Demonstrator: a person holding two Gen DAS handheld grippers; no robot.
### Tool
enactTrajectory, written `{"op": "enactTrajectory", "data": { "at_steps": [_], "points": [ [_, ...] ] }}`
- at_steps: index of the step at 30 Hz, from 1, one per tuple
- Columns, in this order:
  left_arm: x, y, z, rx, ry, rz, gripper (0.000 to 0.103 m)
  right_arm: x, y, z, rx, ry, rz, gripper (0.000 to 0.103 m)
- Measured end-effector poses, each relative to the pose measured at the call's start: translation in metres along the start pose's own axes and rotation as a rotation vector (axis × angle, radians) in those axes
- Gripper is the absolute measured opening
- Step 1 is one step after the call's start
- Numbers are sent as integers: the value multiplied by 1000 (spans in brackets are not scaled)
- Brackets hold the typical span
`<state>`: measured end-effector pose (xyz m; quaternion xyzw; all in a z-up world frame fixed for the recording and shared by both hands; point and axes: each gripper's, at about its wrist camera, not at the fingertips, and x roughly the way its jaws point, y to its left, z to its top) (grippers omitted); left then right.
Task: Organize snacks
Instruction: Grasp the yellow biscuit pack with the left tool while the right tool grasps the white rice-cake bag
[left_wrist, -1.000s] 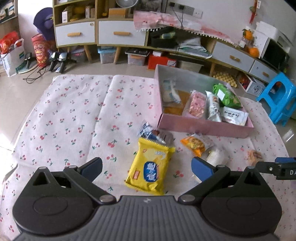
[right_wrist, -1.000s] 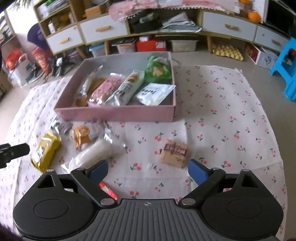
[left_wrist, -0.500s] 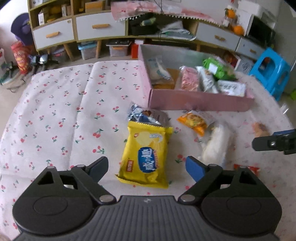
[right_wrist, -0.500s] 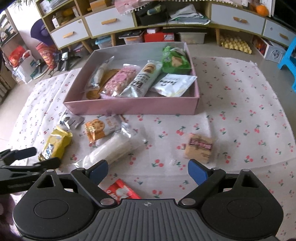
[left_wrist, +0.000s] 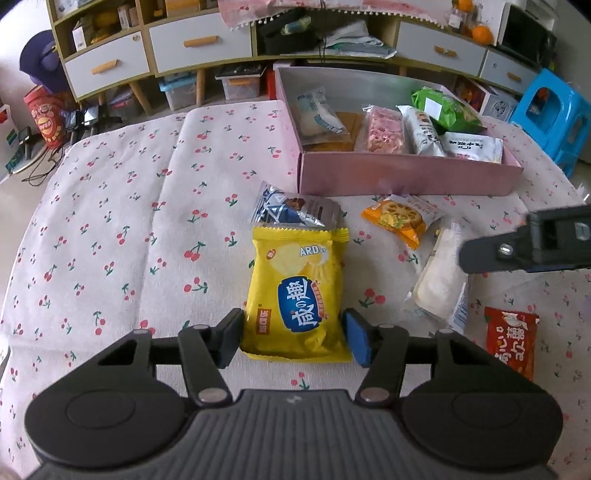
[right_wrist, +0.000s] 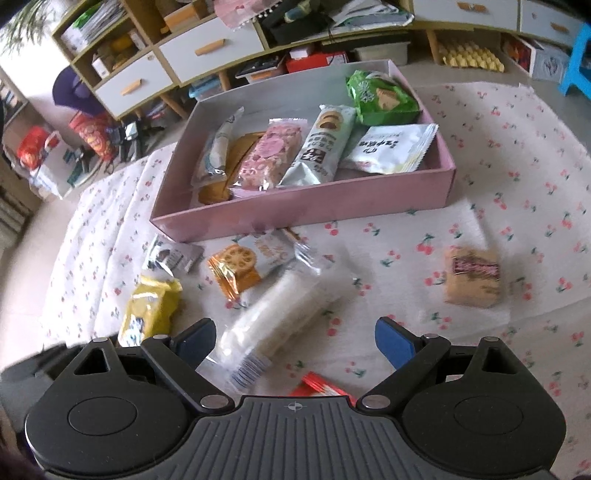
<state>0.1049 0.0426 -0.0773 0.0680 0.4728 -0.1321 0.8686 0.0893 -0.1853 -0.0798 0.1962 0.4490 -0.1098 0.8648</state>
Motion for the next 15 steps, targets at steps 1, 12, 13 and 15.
{"op": "enactTrajectory", "data": {
  "at_steps": [1,12,13,15],
  "points": [
    [0,0,0,-2,5,-1,54,3,2,0,9,-5,1,95],
    [-3,7,-3,-22,23,-5,55,27,19,-8,5,-13,-40,95],
    [-3,8,-4,-23,24,-5,55,27,22,-10,-21,-23,-54,95],
    [-3,8,-4,-22,25,-4,55,29,26,-12,-71,-25,-77,95]
  ]
}}
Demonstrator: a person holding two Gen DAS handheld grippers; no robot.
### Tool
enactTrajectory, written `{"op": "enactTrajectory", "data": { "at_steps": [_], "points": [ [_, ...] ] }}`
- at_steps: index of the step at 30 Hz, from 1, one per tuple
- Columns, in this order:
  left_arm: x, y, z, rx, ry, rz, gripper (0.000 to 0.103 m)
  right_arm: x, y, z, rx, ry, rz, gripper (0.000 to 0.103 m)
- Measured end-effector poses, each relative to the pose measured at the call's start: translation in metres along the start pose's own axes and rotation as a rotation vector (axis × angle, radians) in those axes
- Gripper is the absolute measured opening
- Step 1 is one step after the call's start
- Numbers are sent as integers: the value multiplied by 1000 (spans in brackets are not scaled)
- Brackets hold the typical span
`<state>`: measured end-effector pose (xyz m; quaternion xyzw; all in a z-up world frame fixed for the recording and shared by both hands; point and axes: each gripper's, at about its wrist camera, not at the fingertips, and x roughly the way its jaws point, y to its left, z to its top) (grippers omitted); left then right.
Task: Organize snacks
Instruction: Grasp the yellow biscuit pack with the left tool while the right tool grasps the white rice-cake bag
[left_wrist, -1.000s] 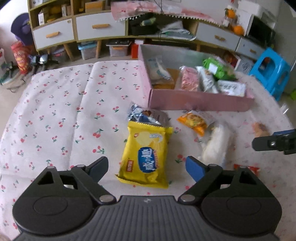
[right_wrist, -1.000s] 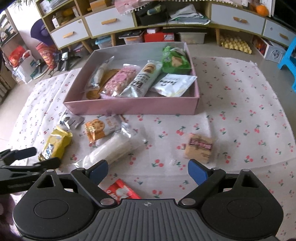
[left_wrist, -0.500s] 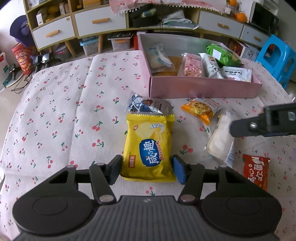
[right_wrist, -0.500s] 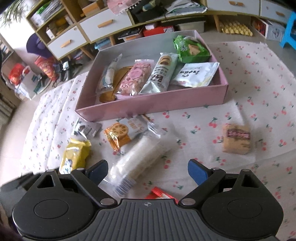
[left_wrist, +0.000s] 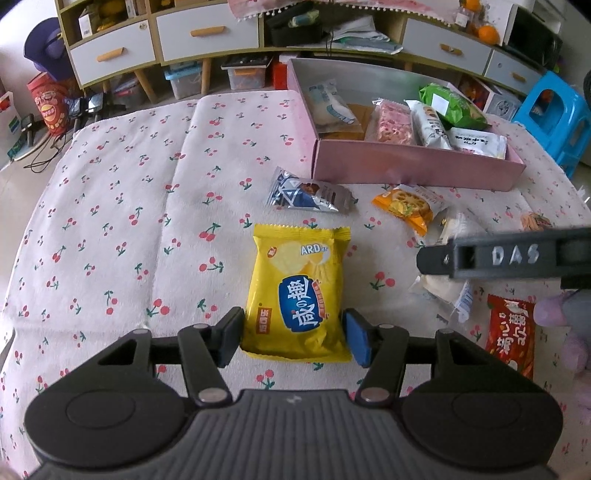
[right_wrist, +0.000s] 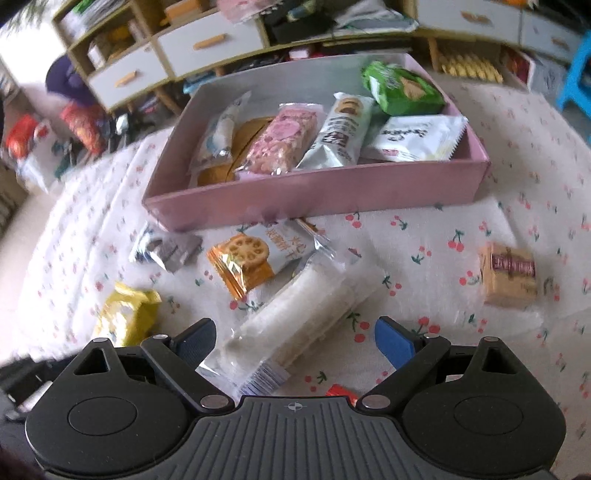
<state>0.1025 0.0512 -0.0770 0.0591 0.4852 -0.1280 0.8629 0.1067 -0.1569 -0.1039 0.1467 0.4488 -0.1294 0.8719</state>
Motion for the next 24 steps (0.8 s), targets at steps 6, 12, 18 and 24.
{"op": "enactTrajectory", "data": {
  "at_steps": [6,12,18,24],
  "points": [
    [0,-2,-1,6,4,7,55,-1,1,-8,-137,5,-27,95],
    [0,-4,-2,8,11,8,56,-7,-23,-11,-193,59,-46,95],
    [1,-6,-2,9,19,9,60,-15,-54,-9,-165,81,-63,95],
    [2,-9,-2,14,9,-2,75,-22,-59,-3,-138,59,-19,95]
  ]
}}
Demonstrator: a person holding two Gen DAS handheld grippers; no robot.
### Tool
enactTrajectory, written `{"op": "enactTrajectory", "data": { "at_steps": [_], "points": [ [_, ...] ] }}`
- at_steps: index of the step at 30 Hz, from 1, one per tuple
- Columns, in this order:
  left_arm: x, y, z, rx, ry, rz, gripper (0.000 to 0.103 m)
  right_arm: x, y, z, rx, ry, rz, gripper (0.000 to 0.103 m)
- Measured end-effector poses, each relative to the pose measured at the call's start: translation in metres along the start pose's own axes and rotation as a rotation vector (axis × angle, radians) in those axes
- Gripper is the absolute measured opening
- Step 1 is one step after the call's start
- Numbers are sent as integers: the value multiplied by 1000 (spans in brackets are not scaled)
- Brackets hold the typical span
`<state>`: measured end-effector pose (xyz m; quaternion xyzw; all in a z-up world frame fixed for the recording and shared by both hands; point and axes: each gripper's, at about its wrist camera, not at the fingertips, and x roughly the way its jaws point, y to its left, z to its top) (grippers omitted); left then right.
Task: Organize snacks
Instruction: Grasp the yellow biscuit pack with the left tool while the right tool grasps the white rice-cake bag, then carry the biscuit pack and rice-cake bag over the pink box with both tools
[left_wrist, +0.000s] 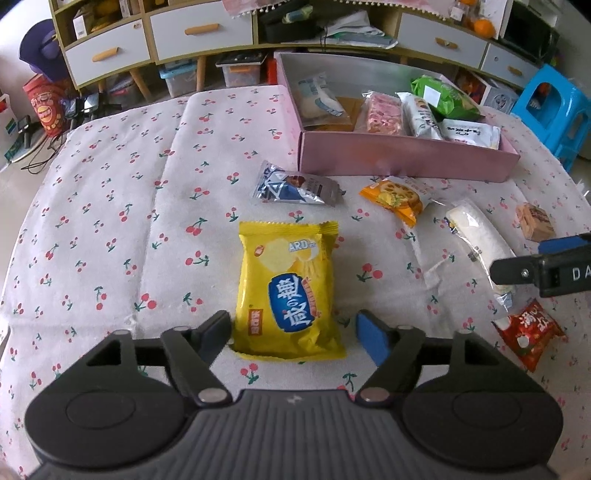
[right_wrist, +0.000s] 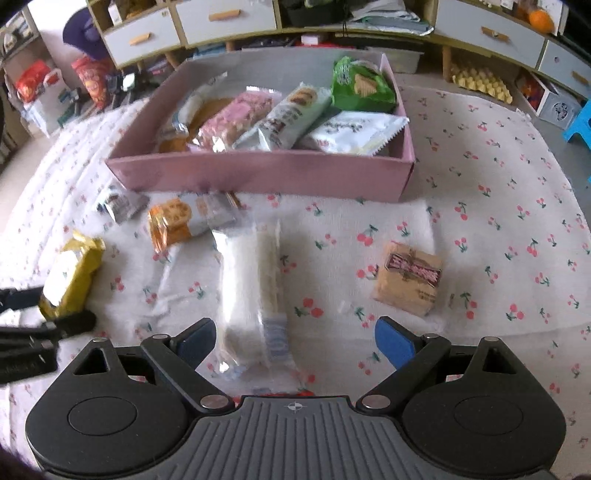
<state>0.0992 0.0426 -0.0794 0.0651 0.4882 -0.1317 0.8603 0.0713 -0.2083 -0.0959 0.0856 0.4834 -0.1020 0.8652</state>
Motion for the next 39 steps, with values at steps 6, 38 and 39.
{"op": "enactTrajectory", "data": {
  "at_steps": [6,38,39],
  "points": [
    [1,-3,1,14,-25,7,74,5,16,3,-19,-19,61,93],
    [-16,-6,12,-79,-11,-105,51,-16,-1,12,135,-5,179,35],
    [-17,-6,12,-80,-15,-108,51,-18,-2,12,143,-3,186,35]
  ]
}}
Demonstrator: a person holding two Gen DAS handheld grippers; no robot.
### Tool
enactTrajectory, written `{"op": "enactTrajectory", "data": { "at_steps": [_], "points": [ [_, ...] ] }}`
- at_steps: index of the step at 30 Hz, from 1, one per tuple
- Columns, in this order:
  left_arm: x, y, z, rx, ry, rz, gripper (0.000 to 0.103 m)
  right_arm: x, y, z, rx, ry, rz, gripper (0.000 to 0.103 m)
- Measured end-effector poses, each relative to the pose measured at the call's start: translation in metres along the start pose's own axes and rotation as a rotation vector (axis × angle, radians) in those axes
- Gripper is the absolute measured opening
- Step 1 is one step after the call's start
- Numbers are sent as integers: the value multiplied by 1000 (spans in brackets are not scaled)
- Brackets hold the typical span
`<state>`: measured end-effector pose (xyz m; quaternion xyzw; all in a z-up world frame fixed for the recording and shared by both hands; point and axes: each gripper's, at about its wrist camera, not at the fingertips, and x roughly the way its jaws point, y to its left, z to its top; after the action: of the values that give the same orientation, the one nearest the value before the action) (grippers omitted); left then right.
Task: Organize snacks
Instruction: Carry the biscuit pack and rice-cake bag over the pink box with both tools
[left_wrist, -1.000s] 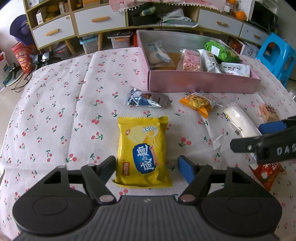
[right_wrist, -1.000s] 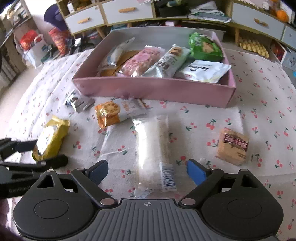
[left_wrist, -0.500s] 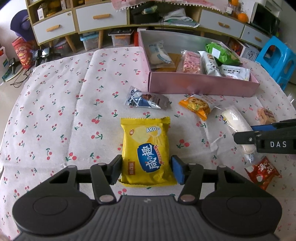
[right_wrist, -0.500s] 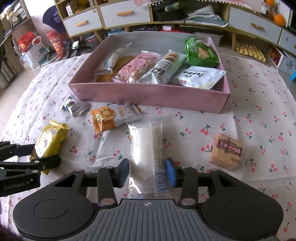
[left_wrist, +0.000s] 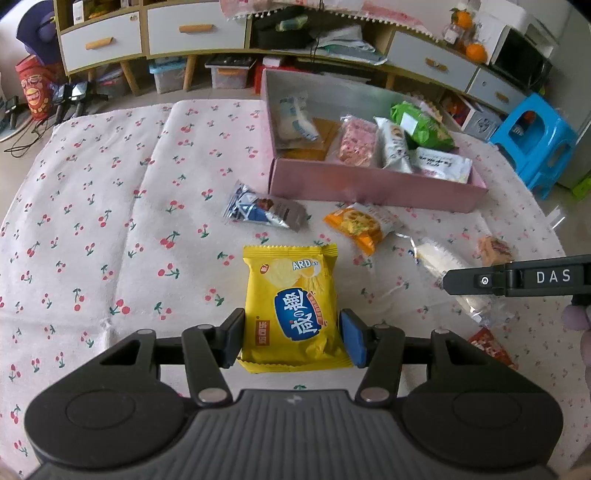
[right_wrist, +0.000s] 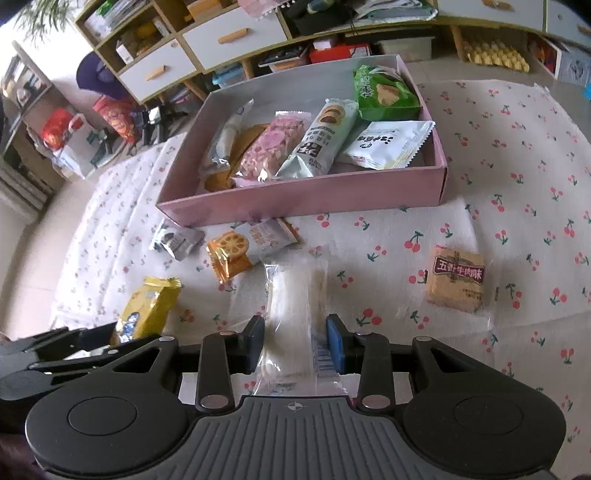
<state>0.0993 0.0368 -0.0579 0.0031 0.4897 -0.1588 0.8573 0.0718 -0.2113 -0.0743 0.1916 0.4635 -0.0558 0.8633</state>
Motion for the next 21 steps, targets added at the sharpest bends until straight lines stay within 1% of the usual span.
{"op": "enactTrajectory", "data": {
  "at_steps": [4,10,15,21],
  "points": [
    [-6,-1,2,-9,-11,-14,51,-8,-1,1,25,-2,19,35],
    [-12,-3,7,-19,-32,-25,51,-23,-4,5,63,-18,71,35],
    [-21,-7,13,-22,-58,-39,51,-38,-6,10,92,-52,98,35],
    [-28,-16,24,-20,-103,-48,51,-55,-11,22,135,-117,133,35]
  ]
}}
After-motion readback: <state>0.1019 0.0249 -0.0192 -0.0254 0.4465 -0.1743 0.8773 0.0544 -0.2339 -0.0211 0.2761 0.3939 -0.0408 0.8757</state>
